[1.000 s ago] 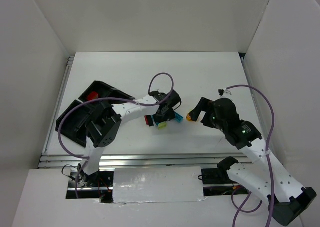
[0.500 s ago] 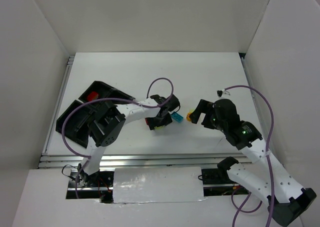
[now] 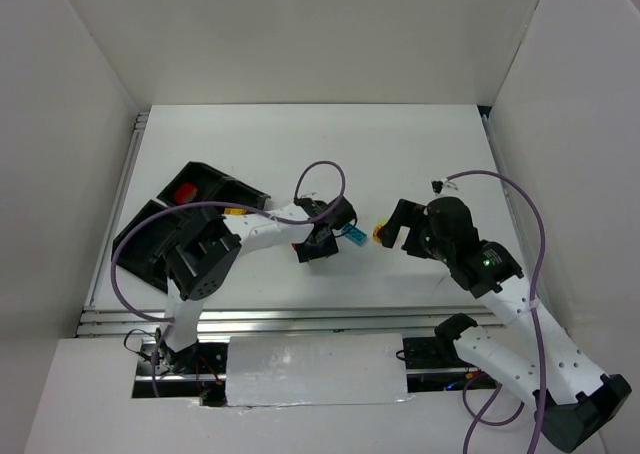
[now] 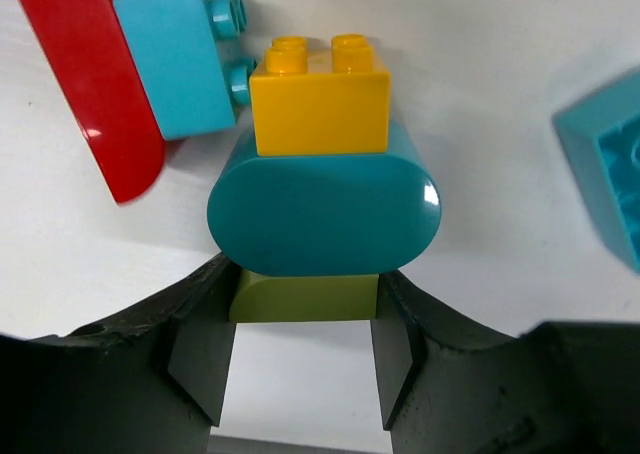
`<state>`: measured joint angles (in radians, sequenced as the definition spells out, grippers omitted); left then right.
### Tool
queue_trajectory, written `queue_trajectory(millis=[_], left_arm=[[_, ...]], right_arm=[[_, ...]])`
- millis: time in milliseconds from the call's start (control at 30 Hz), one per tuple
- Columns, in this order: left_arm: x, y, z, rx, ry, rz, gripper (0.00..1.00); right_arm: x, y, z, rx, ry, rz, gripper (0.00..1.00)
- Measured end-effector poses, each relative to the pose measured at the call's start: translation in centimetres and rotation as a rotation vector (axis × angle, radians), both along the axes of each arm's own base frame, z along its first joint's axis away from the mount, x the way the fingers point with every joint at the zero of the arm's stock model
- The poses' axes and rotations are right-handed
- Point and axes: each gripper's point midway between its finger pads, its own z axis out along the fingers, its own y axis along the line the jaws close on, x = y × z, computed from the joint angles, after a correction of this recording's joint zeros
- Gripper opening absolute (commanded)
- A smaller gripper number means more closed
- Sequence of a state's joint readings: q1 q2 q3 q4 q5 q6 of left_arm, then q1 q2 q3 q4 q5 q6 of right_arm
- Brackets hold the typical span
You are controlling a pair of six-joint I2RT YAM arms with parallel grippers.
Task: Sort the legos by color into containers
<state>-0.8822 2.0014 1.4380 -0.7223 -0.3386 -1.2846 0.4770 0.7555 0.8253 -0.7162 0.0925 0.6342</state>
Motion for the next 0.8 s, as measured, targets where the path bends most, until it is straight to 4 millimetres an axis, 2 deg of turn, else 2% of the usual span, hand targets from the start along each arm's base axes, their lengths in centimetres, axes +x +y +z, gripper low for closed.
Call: queue_trajectory(millis=[100,200,300,433,533,700,800], left_arm=[[-0.9,0.0,0.7,0.016,-0.019,-0.078,0.00],[-1.6,-0.7,2.3,0.012,-0.094,-0.187,0.00],[-3.2,-0.9,4.1,-0.007,-0.184,-0.317,0.00],[-5.5,-0.6,6.3,-0.071,-0.286,-0.476,0.00],[-6.3,-0.3,8.3,-0.143,-0.371,-0.575,0.00],[-7.2,-1.1,12.7,-0.242,-0.514,-0.740,0.00],[-7.6,-1.8,14.4,-0.256,-0.555,-0.827,0.00]], right_arm=[[0.0,0.1,0.0,0.008,0.002,-0.004,1.00],[0.2,0.0,0.1,0.022,0.001,-0.018,1.00],[0.4,0.0,0.3,0.037,0.005,-0.034,1.00],[1.0,0.3,1.8,0.084,0.003,-0.052,1.00],[1.7,0.6,3.5,0.136,-0.012,-0.058,1.00],[2.0,3.8,4.7,0.254,0.059,0.062,1.00],[1.9,5.8,4.4,0.318,0.121,0.138,1.00]])
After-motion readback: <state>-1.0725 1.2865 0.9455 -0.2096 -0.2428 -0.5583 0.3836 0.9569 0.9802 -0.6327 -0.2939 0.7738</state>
